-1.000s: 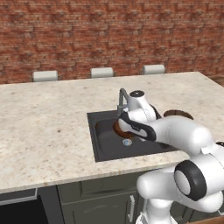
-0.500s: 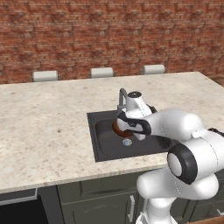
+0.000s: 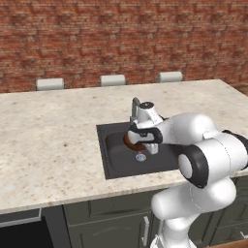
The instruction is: Rinse each bowl for a few seconds and place them down in the sink or on the counter.
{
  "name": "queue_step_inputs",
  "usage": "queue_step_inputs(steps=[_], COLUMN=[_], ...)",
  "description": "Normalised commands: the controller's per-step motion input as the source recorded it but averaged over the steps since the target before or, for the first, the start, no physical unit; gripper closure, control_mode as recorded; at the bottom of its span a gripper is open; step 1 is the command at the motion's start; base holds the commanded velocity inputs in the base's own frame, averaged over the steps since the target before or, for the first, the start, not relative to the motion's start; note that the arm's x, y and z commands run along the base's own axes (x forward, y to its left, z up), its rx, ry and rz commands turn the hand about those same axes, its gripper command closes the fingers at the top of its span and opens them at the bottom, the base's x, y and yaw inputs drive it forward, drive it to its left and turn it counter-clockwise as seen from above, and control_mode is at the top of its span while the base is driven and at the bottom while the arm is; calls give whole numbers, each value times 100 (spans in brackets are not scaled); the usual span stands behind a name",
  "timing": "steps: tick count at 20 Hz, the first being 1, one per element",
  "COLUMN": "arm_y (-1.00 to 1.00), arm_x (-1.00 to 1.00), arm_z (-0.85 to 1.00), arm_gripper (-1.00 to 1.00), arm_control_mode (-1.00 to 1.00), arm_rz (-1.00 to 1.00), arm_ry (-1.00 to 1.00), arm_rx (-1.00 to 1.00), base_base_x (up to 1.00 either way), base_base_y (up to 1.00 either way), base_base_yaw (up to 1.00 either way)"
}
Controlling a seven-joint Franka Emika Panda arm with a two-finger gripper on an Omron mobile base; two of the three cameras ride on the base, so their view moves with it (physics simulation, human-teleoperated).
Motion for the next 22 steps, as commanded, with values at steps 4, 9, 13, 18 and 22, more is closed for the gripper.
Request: queue_step_inputs(steps=[4,9,13,18,22], arm_y=[0,0,0,0,0], arm_x=[29,31,28,11,1], arm_z=[-14,-17,-13,-5,5], arm_gripper=[100,100,100,100,100], arm_control_mode=[-100,-100,-100,-100,-100], arm_rz=[-2,-2,-2,-2,-2], arm_ry=[0,0,0,0,0], arm_rx=[0,0,0,0,-2], base_base_x=[0,0,0,0,0], base_base_y=[0,0,0,0,0], base_base_yaw=[0,0,0,0,0])
